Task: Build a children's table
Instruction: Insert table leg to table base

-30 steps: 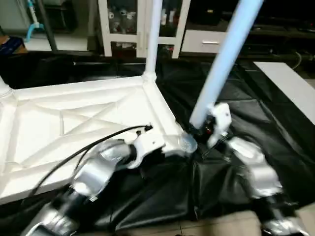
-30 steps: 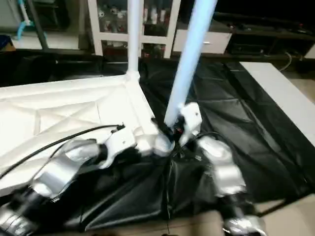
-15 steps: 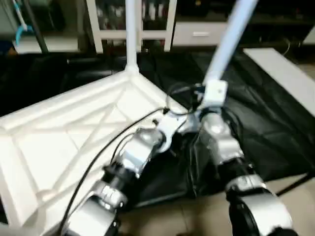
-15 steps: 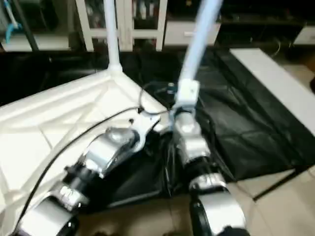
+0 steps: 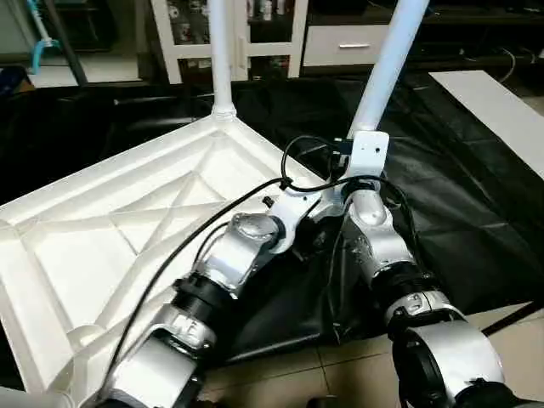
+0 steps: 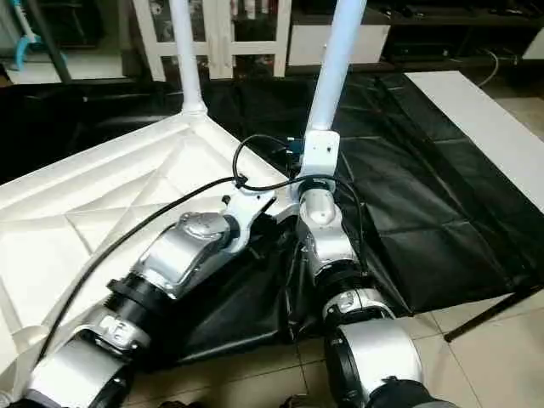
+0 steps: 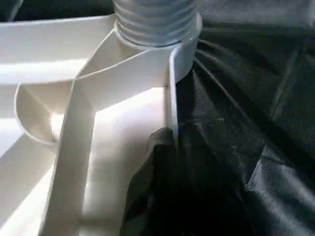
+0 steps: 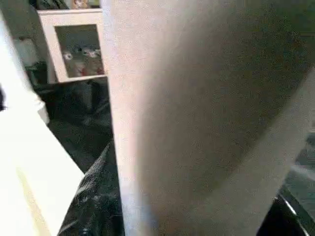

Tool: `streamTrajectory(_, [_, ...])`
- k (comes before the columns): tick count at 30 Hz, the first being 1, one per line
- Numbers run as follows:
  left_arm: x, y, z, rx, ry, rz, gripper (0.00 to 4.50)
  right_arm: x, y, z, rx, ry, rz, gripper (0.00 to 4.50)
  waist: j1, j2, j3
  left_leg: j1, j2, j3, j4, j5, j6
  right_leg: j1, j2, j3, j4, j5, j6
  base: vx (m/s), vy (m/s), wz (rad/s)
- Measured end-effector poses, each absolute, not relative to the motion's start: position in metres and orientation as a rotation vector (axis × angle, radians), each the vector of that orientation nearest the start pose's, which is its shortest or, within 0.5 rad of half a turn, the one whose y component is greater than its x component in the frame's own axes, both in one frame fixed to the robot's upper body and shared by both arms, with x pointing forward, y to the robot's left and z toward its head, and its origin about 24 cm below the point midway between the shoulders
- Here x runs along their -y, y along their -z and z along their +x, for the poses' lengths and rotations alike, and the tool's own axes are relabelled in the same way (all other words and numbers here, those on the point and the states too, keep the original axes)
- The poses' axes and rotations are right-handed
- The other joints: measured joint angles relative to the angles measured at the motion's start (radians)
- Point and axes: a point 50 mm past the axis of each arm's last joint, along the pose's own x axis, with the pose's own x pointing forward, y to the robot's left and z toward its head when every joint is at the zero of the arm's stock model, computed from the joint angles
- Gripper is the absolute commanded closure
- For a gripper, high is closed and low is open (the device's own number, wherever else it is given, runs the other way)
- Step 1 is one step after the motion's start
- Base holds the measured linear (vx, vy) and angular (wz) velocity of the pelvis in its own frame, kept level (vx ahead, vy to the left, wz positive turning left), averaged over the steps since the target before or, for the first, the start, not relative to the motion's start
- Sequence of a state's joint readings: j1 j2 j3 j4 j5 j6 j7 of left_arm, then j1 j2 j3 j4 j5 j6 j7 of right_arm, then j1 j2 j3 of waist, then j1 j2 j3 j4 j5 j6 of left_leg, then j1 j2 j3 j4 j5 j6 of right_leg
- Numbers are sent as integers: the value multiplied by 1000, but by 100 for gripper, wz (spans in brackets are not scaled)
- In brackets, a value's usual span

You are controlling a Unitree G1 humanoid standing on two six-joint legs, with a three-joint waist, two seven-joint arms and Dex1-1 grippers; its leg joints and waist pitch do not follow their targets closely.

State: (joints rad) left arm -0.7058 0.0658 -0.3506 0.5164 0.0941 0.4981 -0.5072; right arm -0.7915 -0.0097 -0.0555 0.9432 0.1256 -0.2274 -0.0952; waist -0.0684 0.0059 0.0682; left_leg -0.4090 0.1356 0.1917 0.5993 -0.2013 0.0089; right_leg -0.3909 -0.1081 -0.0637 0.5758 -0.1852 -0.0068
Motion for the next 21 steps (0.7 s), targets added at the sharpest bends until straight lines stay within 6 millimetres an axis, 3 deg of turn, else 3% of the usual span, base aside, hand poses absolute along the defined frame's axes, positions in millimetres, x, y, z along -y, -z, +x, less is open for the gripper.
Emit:
streamTrajectory(5, [-62,-68,341,-368,890,485,450,115,-89,377,63,-175,156,267,4,3,1,0,5,9,0,5,7,-4,0,1,2,0,0,0,0,0])
streamTrajectory(11, [-75,-71,338,-287,990,560,450,129,-98,370,65,-368,160,267,31,20,7,-2,5,18,1,10,14,-9,-2,3,6,0,-1,0,0,0])
streamTrajectory(12, [-76,-71,338,-283,1000,562,406,132,-100,369,68,-392,147,267,37,20,8,-2,5,20,2,10,15,-11,-3,5,8,0,-1,0,0,0])
streamTrajectory(16, [-81,-87,337,-182,1068,488,371,159,-126,368,87,-452,23,267,70,22,8,-10,5,22,7,11,19,-18,-4,6,15,0,-1,0,0,0])
streamTrajectory(19, [-91,-102,338,-119,1078,402,345,168,-150,366,137,-474,-29,267,74,22,7,-9,6,23,11,10,20,-18,-5,8,21,-1,-3,0,0,0])
streamTrajectory(21, [-93,-114,337,-63,1101,334,329,171,-156,365,129,-479,-50,267,77,22,7,-9,6,24,12,10,19,-18,-5,9,22,-1,-3,0,0,0])
